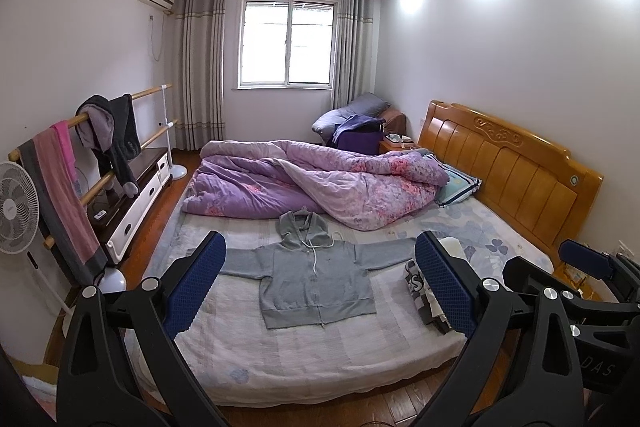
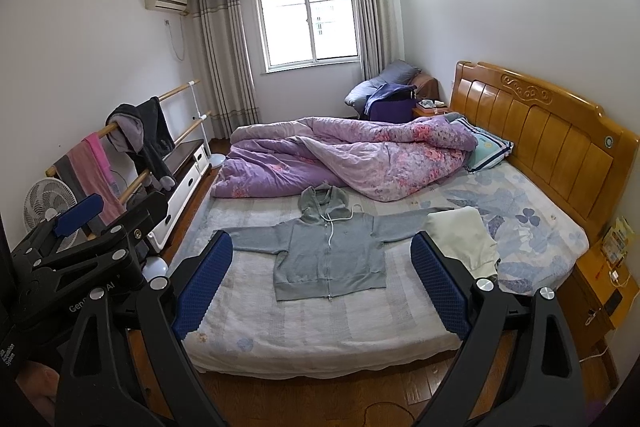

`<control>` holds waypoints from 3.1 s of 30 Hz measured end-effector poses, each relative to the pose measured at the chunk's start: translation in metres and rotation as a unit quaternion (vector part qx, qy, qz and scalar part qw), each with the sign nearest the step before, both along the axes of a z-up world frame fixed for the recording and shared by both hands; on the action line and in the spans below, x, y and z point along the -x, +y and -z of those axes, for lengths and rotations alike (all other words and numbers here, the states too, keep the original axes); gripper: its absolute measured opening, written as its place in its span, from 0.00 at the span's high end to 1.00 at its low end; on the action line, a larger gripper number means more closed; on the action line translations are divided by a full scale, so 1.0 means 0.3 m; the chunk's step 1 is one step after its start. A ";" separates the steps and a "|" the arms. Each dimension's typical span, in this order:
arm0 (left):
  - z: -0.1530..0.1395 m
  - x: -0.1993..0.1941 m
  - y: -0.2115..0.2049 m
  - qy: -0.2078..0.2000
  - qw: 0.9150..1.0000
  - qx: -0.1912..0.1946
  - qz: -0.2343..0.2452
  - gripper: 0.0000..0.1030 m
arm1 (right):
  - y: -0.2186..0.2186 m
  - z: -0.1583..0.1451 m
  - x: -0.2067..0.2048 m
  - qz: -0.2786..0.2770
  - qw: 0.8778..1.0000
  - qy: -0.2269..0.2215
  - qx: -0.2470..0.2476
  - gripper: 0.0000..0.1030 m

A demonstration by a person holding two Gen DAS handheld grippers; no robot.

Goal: Fold large clothes

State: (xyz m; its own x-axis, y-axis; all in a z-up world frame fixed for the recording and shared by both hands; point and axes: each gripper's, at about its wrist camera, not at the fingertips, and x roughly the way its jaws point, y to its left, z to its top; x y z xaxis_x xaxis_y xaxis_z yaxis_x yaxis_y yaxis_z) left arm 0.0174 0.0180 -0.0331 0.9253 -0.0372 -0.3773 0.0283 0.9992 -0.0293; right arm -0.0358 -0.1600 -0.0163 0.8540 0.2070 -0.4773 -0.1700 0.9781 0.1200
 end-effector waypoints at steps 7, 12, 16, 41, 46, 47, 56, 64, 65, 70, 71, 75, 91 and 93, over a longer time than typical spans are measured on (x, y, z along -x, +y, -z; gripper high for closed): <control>-0.002 -0.001 0.007 0.003 1.000 0.005 0.004 0.07 | 0.007 0.012 -0.029 0.006 1.000 0.004 0.001 0.15; 0.006 -0.039 0.019 0.009 1.000 0.007 0.000 0.07 | 0.017 0.023 -0.066 0.002 1.000 0.007 0.006 0.15; 0.024 -0.088 0.011 0.015 1.000 0.004 -0.008 0.07 | 0.004 0.038 -0.124 -0.007 1.000 0.014 0.002 0.15; 0.040 -0.827 -0.212 0.086 0.992 0.016 -0.094 0.07 | -0.163 0.103 -0.861 -0.101 0.993 0.067 -0.007 0.15; 0.086 -0.952 -0.171 0.100 0.989 0.016 -0.105 0.07 | -0.125 0.133 -0.991 -0.110 0.990 0.085 -0.005 0.15; 0.097 -0.979 -0.153 0.103 0.989 0.020 -0.105 0.07 | -0.112 0.140 -1.014 -0.111 0.990 0.089 -0.004 0.15; 0.254 -1.222 0.143 0.140 0.984 0.043 -0.104 0.07 | 0.131 0.257 -1.261 -0.115 0.985 0.128 0.007 0.15; 0.481 -1.519 0.639 0.203 0.966 0.131 -0.087 0.07 | 0.497 0.448 -1.551 -0.088 0.981 0.169 0.033 0.15; 0.525 -1.563 0.710 0.216 0.961 0.148 -0.085 0.07 | 0.528 0.480 -1.585 -0.084 0.980 0.175 0.034 0.15; 0.759 -1.730 1.040 0.260 0.933 0.219 -0.116 0.07 | 0.656 0.694 -1.769 -0.063 0.972 0.224 0.027 0.15; 0.824 -1.758 1.121 0.262 0.926 0.239 -0.130 0.07 | 0.676 0.746 -1.809 -0.061 0.970 0.234 0.026 0.15; 1.060 -1.821 1.333 0.282 0.903 0.260 -0.194 0.07 | 0.732 0.936 -1.938 -0.055 0.964 0.259 0.033 0.15; 1.991 -2.038 1.762 0.332 0.808 0.336 -0.351 0.07 | 0.823 1.735 -2.301 -0.079 0.927 0.367 0.009 0.15; 2.049 -2.070 1.784 0.333 0.807 0.322 -0.367 0.07 | 0.819 1.786 -2.321 -0.080 0.924 0.373 0.003 0.15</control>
State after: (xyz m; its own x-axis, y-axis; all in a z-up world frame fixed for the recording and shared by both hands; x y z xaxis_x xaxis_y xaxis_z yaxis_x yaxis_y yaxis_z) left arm 0.6383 0.5530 -0.6477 0.3872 0.0415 -0.9210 -0.8001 0.5115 -0.3133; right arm 0.6604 0.0855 -0.5521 0.2453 0.2977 -0.9226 -0.1856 0.9485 0.2567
